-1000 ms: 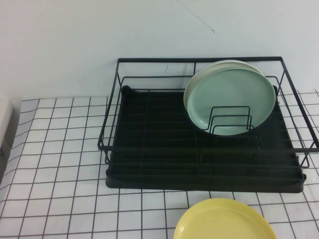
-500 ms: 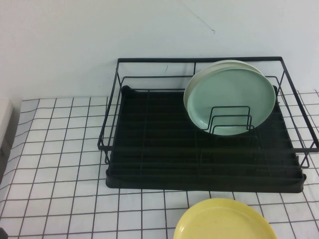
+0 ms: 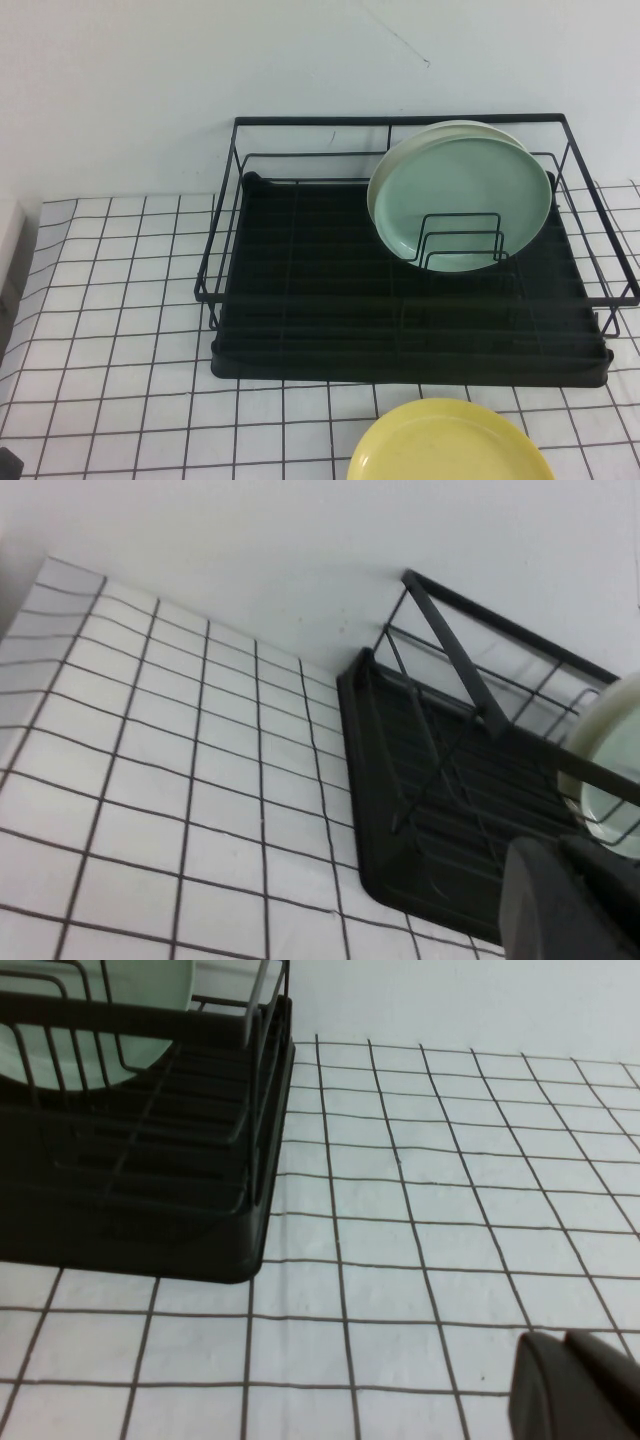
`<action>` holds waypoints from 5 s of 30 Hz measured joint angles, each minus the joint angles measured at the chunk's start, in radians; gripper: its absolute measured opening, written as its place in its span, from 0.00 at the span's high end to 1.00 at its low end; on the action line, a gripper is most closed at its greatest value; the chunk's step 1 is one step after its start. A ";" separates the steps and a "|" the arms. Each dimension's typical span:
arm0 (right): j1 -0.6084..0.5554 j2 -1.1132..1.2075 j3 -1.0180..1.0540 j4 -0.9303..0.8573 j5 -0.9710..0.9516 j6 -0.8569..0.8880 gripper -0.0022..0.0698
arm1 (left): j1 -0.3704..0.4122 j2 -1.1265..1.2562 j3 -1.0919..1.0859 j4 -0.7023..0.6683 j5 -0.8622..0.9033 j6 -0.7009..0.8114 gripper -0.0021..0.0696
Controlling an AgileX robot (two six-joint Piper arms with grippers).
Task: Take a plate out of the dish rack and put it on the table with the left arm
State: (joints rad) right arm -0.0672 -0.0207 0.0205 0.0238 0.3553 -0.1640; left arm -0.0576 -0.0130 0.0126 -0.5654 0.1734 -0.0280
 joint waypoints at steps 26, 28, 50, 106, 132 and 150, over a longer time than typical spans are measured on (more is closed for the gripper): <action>0.000 0.000 0.000 0.000 0.000 0.000 0.97 | 0.000 0.966 -0.836 -0.389 0.422 0.845 0.98; 0.000 0.000 0.000 0.000 0.000 0.000 0.97 | 0.000 1.049 -0.905 -0.428 0.445 0.893 0.98; 0.000 0.000 0.000 0.000 0.000 0.000 0.97 | -0.180 1.837 -1.543 -0.636 0.626 1.250 0.98; 0.000 0.000 0.000 0.000 0.000 0.000 0.97 | -0.282 2.200 -1.776 -0.788 0.596 1.748 0.49; 0.000 0.000 0.000 0.000 0.000 0.000 0.97 | -0.280 2.130 -1.776 -0.900 0.589 1.803 0.83; 0.000 0.000 0.000 0.000 0.000 0.000 0.97 | -0.294 1.793 -1.776 -0.453 0.908 1.127 0.91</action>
State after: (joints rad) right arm -0.0672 -0.0207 0.0205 0.0238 0.3553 -0.1640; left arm -0.3516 1.7798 -1.7631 -1.0179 1.0815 1.0992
